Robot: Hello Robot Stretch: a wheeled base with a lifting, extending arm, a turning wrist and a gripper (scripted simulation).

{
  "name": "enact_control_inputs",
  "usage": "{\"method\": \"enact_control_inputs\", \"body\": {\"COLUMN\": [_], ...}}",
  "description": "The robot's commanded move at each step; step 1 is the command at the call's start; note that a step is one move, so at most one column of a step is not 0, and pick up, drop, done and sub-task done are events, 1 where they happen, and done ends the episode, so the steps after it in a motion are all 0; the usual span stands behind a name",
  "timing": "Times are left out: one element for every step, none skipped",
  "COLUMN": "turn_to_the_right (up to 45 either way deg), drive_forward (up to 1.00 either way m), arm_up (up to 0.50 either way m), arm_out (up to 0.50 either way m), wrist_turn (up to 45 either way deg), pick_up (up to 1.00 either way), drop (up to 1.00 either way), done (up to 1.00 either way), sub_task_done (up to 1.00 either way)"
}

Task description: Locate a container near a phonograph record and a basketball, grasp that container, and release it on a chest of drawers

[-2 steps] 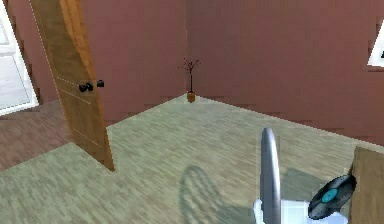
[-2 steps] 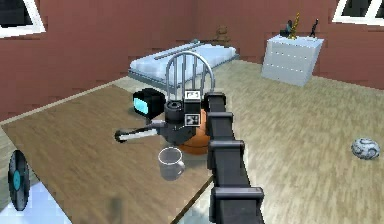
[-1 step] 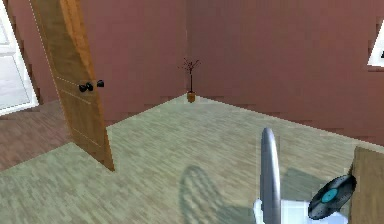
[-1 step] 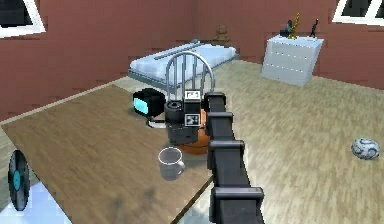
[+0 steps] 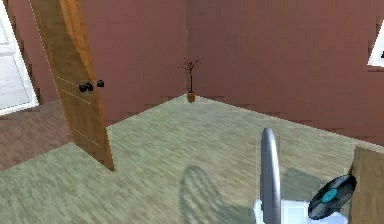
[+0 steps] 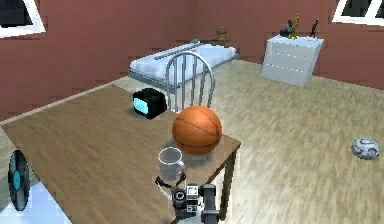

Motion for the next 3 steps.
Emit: {"method": "enact_control_inputs", "body": {"turn_to_the_right": [0.0, 0.0, 0.0], "drive_forward": [0.0, 0.0, 0.0], "arm_up": [0.0, 0.1, 0.26], "arm_out": [0.0, 0.0, 0.0], "wrist_turn": [0.0, 0.0, 0.0], "pick_up": [1.0, 0.0, 0.0], "drop": [0.0, 0.0, 0.0], "done": [0.0, 0.0, 0.0], "sub_task_done": [0.0, 0.0, 0.0]}}
